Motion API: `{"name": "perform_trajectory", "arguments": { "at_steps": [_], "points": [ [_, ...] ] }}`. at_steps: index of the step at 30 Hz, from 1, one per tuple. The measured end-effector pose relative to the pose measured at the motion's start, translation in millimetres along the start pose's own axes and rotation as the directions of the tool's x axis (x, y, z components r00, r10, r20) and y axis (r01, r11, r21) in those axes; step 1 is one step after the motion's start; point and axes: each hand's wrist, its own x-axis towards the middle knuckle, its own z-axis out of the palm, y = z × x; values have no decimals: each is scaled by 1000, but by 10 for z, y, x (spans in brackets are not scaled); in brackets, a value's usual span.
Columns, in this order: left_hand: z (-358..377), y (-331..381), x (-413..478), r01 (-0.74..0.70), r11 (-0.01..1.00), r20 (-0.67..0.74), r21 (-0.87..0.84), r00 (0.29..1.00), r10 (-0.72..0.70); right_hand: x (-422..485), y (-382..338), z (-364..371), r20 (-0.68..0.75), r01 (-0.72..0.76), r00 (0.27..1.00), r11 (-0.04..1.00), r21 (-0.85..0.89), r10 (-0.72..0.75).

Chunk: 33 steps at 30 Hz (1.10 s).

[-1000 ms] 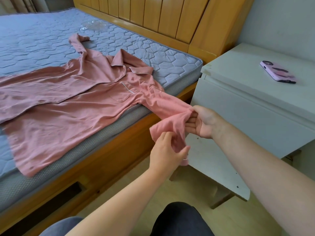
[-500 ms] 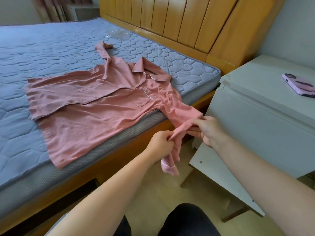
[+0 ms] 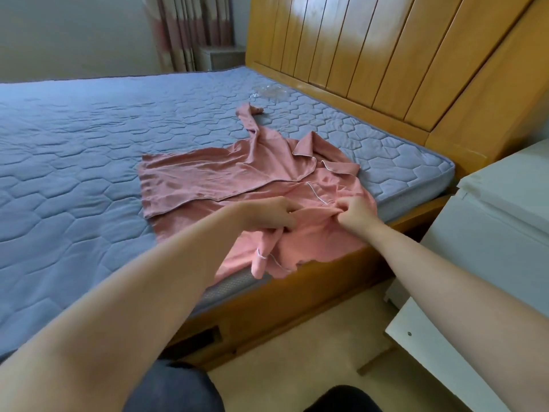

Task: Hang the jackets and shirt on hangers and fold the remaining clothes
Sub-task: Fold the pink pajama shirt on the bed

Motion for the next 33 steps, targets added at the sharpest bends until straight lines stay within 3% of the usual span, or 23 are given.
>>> {"name": "perform_trajectory", "arguments": {
  "at_steps": [3, 5, 9, 11, 14, 15, 16, 17, 19, 20, 23, 26, 28, 30, 33],
  "points": [
    [-481, -448, -120, 209, 945, -6, -251, 976, -218, 374, -414, 3, 31, 88, 996, 996, -3, -87],
    [-746, -764, -211, 349, 906, -21, -241, 931, -364, 665, -645, 25, 128, 145, 983, 984, -100, -131],
    [-1062, -1339, -426, 562, 808, -62, -180, 813, -579, 1057, -981, 94, 336, 185, 940, 913, -363, -57],
    [-1202, -1514, -537, 500, 772, -26, -393, 833, -553, 1217, -1117, 174, 392, 171, 919, 934, -314, -36],
    [-1454, -1680, -649, 180, 650, -152, -738, 895, -420, 1528, -1280, 315, 255, 175, 957, 974, -143, -134],
    [-1532, -1748, -635, 71, 618, -259, -783, 866, -427, 1648, -1312, 380, 154, 202, 972, 968, -145, -180],
    [-1588, -1830, -587, -9, 635, -393, -773, 793, -467, 1765, -1321, 464, 59, 226, 974, 952, -208, -219],
    [-1638, -1938, -509, -51, 679, -530, -732, 669, -521, 1827, -1314, 562, 7, 234, 970, 924, -301, -244],
    [-1684, -2159, -347, -44, 751, -689, -659, 435, -579, 1820, -1257, 812, 1, 261, 957, 859, -440, -291],
    [-1669, -2242, -281, -9, 771, -708, -637, 402, -580, 1778, -1202, 952, 29, 287, 950, 830, -479, -311],
    [-1581, -2461, -175, 64, 756, -679, -651, 396, -618, 1569, -899, 1357, 254, 382, 924, 725, -573, -287],
    [-1570, -2600, -156, 175, 726, -619, -665, 416, -667, 1316, -528, 1647, 377, 355, 915, 731, -583, -144],
    [-1619, -2640, -164, 273, 738, -596, -618, 449, -666, 1165, -322, 1798, 230, 337, 940, 795, -505, -253],
    [-1670, -2672, -162, 250, 763, -616, -596, 467, -634, 1127, -207, 1913, -28, 343, 922, 848, -403, -386],
    [-1722, -2630, -211, 214, 835, -725, -507, 419, -547, 1174, -265, 1865, -246, 364, 855, 867, -340, -456]
  ]
}}
